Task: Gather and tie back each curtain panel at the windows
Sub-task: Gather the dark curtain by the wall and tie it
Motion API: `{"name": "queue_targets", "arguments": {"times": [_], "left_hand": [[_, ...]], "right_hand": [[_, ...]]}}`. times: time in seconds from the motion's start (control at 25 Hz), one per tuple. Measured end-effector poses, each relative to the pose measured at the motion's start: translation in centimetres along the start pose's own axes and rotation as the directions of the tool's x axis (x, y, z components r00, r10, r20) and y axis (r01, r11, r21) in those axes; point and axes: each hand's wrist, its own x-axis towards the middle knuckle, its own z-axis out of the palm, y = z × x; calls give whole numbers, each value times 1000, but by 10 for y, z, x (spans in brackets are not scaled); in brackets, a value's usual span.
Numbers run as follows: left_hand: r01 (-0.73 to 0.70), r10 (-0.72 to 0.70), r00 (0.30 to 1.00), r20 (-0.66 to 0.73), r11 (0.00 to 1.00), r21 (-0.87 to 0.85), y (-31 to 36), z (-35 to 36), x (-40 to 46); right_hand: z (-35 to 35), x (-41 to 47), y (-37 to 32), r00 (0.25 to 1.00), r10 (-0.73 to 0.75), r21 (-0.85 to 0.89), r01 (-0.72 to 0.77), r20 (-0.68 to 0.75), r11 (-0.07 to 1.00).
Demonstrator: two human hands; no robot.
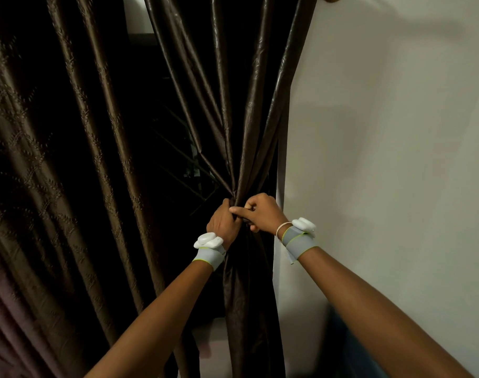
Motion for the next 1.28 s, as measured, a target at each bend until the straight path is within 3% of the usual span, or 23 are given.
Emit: {"name": "queue_targets", "arguments": {"times": [0.16, 0.32, 0.44, 0.52, 0.72, 0.88, 1.16, 1.28], "left_hand": [[-8, 7, 1000, -16, 997, -80, -1, -8, -10], [-144, 149, 989, 15, 977, -155, -7, -15, -22], [-386, 387, 921, 31, 922, -27, -4, -19, -22], [-479, 475, 878, 58, 873, 98, -2, -22, -19], [-482, 455, 876, 160, 839, 252, -1, -28, -20], [-502, 451, 865, 222, 799, 332, 16, -23, -22], [-454, 383, 889, 249, 805, 383, 17, -20, -22], [-468, 397, 882, 254, 800, 374, 12, -23, -18]], "right_hand": [[9, 10, 5, 987, 128, 41, -124, -97, 991], [5, 15, 14, 964, 191, -36, -201, -184, 979], [7, 18, 15, 951, 221, -14, -230, -215, 973], [7, 22, 17, 946, 265, 86, -253, -184, 963], [1, 22, 20, 925, 379, 387, -361, 32, 849], [2, 19, 21, 864, 474, 427, -499, 173, 754], [7, 22, 18, 838, 531, 540, -508, 128, 671], [14, 22, 21, 854, 517, 561, -454, 53, 693]]}}
